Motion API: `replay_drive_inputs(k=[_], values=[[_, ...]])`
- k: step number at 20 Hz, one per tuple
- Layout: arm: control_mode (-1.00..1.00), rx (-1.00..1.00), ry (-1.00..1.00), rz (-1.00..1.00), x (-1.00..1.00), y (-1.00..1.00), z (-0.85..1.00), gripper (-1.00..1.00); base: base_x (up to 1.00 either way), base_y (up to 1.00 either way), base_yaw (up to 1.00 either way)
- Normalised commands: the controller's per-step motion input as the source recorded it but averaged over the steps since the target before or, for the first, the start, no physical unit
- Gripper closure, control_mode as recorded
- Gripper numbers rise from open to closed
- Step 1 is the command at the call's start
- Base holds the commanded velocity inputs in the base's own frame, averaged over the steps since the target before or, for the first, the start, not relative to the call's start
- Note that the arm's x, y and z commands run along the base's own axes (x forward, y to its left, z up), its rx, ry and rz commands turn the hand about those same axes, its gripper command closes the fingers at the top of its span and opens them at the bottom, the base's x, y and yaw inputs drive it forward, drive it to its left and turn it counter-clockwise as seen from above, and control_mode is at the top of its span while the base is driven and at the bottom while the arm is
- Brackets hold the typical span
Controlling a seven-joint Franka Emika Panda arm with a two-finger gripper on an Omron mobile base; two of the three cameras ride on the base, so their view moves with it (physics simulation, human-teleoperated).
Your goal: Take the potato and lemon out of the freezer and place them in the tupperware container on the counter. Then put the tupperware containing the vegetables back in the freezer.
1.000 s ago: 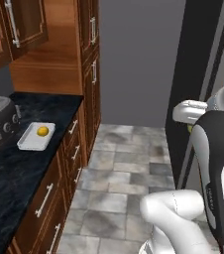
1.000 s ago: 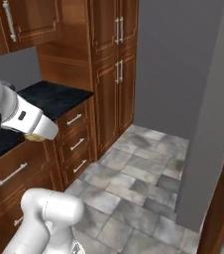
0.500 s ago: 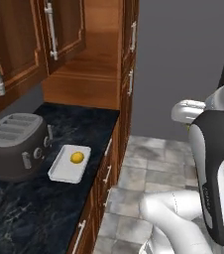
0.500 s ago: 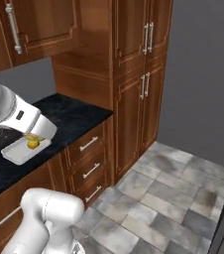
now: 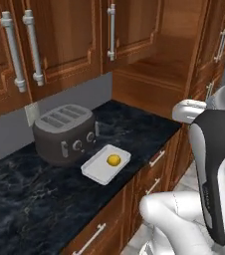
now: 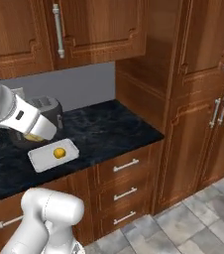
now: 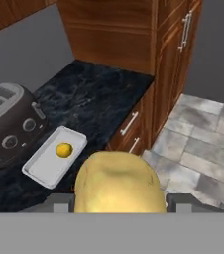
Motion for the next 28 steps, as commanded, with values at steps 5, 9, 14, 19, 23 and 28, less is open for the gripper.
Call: replay_drive_inputs(k=[5,9,14,19,23,28], values=[[1.0,0.0,0.0,0.0,0.0,0.0,0.0,1.0,0.34,-0.37,0.73],[1.0,0.0,0.0,0.0,0.0,0.0,0.0,1.0,0.02,-0.48,0.68],[1.0,0.0,0.0,0.0,0.0,0.0,0.0,1.0,0.27,-0.45,0.61],[-1.0,0.0,0.05,0.18,0.18,-0.04,-0.24,1.0,0.13,-0.2,0.29],[-1.0,0.0,0.26,0.32,0.93,0.0,-0.79,1.0,0.0,0.0,0.0],[-1.0,-0.01,0.27,0.22,1.0,0.0,-0.99,1.0,0.0,0.0,0.0]])
